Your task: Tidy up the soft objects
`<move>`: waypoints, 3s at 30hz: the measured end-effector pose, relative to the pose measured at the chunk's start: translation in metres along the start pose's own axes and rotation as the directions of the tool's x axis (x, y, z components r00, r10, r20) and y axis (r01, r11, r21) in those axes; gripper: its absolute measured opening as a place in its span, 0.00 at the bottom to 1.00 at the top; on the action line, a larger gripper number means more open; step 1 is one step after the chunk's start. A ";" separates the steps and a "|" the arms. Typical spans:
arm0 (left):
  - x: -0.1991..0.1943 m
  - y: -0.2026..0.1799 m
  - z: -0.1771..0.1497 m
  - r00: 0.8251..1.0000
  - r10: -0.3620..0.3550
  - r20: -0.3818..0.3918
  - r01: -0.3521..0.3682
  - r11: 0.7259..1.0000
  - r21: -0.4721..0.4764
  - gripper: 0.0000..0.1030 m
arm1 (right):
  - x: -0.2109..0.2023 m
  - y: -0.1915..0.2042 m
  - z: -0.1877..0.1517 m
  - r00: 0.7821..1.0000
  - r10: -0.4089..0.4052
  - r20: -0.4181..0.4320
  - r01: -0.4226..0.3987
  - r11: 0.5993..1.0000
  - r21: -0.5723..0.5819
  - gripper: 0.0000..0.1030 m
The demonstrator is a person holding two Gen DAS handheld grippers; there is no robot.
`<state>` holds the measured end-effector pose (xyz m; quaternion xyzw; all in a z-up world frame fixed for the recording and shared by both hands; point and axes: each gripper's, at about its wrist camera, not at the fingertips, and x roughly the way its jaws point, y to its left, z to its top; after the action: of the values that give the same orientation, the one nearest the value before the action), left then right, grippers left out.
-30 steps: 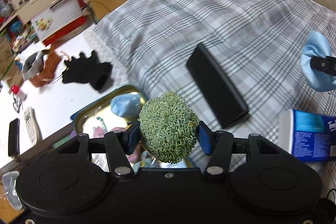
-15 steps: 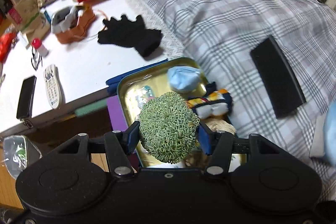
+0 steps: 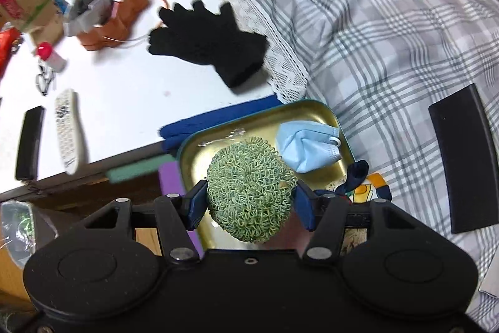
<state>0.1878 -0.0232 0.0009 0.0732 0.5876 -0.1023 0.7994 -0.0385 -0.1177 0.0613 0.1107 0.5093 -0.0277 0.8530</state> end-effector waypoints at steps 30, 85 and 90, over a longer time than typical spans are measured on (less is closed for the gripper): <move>-0.057 0.040 -0.070 0.985 0.070 0.159 -0.049 0.990 -0.135 0.71 | 0.041 0.027 0.010 1.000 -0.021 0.007 0.022 0.997 -0.069 0.69; -0.082 0.007 -0.217 0.974 0.064 0.219 -0.059 0.998 -0.029 0.84 | -0.036 -0.010 -0.090 0.948 -0.298 0.111 0.292 0.954 0.063 0.77; -0.079 0.003 -0.213 0.976 0.060 0.212 -0.057 0.998 -0.022 0.84 | -0.030 -0.013 -0.087 0.950 -0.297 0.098 0.292 0.954 0.064 0.77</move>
<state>-0.0310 0.0362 0.0125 0.0727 0.4973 -0.0813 0.8607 -0.1295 -0.1133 0.0456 0.0524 0.4729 -0.1729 0.8624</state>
